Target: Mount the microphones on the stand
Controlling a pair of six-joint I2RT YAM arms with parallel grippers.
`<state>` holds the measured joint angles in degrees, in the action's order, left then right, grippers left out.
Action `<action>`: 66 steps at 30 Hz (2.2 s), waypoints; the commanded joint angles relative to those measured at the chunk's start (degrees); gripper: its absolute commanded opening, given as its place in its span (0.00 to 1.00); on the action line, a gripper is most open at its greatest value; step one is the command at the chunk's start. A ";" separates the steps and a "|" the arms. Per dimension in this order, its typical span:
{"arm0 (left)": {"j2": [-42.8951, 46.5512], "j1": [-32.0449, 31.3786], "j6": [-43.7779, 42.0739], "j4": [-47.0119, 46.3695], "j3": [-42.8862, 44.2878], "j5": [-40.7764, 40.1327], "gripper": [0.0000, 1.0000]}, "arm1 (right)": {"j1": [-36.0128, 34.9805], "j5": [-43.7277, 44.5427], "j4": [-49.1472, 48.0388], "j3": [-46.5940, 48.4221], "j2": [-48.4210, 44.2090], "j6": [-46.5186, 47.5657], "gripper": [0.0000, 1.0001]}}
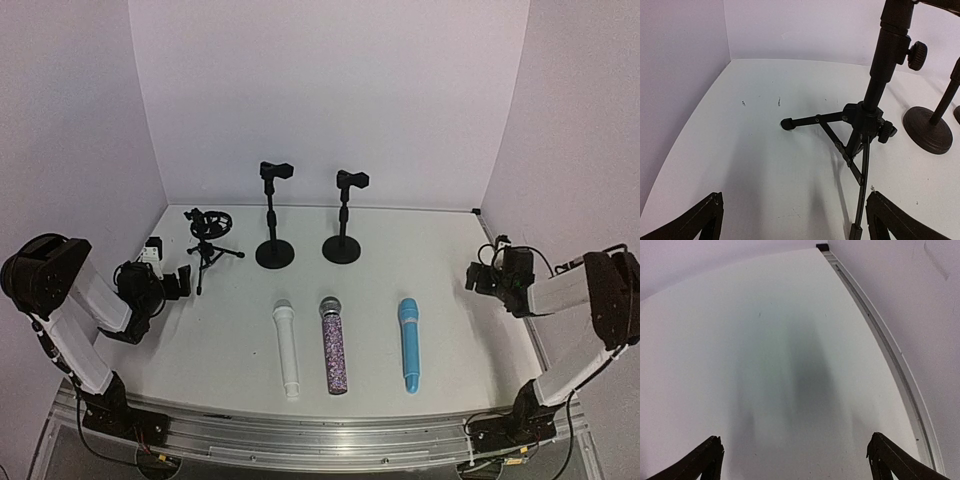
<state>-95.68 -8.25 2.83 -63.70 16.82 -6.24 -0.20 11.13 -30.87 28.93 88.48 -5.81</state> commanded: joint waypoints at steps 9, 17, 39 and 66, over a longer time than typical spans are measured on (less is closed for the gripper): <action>15.03 7.50 -2.18 32.31 14.73 27.30 0.93 | -0.24 -25.66 7.14 13.29 -10.70 -6.35 0.98; 0.76 22.14 -34.34 52.77 31.01 68.57 0.67 | -1.88 -32.09 7.22 18.81 -9.31 -7.50 0.98; -22.05 12.78 -50.19 55.73 58.16 74.32 0.62 | -9.71 -30.45 7.48 26.76 -1.98 -4.48 0.97; 2.20 7.18 -11.44 22.42 23.10 73.12 0.00 | -21.37 -28.75 8.69 30.75 -1.69 -3.57 0.96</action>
<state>-100.12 1.02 -20.45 -29.46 45.21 64.34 -19.33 -17.74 -21.35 56.76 86.40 -10.18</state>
